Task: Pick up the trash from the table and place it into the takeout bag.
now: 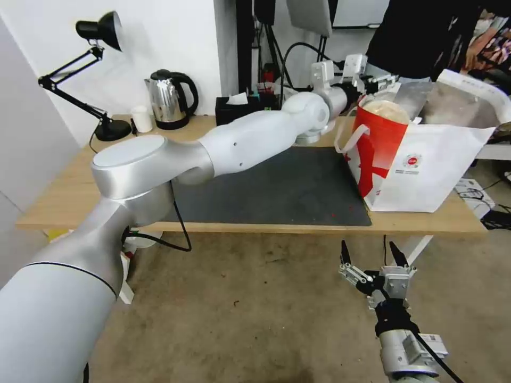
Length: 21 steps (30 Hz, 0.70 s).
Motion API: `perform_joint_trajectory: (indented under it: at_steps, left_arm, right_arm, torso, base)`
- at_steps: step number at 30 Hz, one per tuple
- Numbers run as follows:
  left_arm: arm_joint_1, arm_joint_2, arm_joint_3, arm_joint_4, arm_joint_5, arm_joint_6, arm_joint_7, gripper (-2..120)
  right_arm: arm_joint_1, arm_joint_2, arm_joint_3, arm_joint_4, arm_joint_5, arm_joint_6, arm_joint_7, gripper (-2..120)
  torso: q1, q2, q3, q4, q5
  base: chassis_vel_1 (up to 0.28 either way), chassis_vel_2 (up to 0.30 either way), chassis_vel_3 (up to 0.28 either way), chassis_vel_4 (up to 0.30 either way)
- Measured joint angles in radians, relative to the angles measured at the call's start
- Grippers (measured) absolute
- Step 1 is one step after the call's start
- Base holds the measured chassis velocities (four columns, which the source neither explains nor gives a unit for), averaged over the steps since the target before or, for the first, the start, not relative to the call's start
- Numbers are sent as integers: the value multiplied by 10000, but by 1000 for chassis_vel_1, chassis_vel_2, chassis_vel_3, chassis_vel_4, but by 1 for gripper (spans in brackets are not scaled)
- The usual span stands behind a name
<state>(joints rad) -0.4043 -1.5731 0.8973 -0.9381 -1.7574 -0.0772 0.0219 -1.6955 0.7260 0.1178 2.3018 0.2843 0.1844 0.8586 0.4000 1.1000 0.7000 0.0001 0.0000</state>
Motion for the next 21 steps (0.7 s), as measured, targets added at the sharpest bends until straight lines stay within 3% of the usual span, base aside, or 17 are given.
perform_joint_trajectory:
  at_steps: [1, 4, 6, 11, 14, 15, 16, 19, 20, 21]
  left_arm:
    - [0, 0, 0, 0, 0, 0, 0, 91]
    - [-364, 208, -395, -349, 509, -93, -982, 99]
    - [-486, 344, -502, -477, 610, -96, -1223, 99]
    - [-1204, 1566, -1218, -1143, 955, -119, -1956, 100]
    - [-1536, 3478, -1260, -2488, 2180, -362, -2824, 100]
    - [-1536, 3478, -1260, -2488, 2180, -362, -2824, 100]
    - [-1523, 4052, -1210, -2998, 2672, -405, -3045, 100]
    - [-529, 7122, -1617, -5672, 4959, -523, -3623, 100]
    - [-51, 7835, -2076, -6285, 5426, -520, -3684, 100]
    - [-51, 7835, -2076, -6285, 5426, -520, -3684, 100]
  right_arm:
    - [0, 0, 0, 0, 0, 0, 0, 100]
    - [0, 0, 0, 0, 0, 0, 0, 100]
    - [-1, 1, 0, 0, 0, 0, 0, 100]
    - [0, 0, 0, 0, 0, 0, 0, 100]
    - [0, 0, 0, 0, 0, 0, 0, 100]
    - [0, 0, 0, 0, 0, 0, 0, 100]
    - [0, -1, 0, 0, 0, 0, 0, 100]
    - [-2, 1, 0, -1, 0, 0, 2, 100]
    - [-2, 0, 0, 0, 0, 0, 0, 100]
    - [-2, 0, 0, 0, 0, 0, 0, 100]
  torso:
    - [0, 0, 0, 0, 0]
    - [-1, 0, 0, -6, 0]
    - [-1, 0, 0, -7, 0]
    - [-1, -1, -1, -2, -2]
    - [0, -1, -1, -1, -3]
    - [0, -1, -1, -1, -3]
    - [0, -1, 0, 1, -6]
    - [0, -1, 0, 0, -12]
    - [1, -1, 0, 3, -17]
    - [1, -1, 0, 3, -17]
  base:
    - [0, 0, 0, 0]
    - [0, 0, 0, 0]
    - [0, 0, 0, 0]
    - [0, 0, 0, 0]
    - [0, 0, 0, 0]
    - [0, 0, 0, 0]
    - [0, 0, 0, 0]
    - [0, 0, 0, 0]
    - [0, 0, 0, 0]
    - [0, 0, 0, 0]
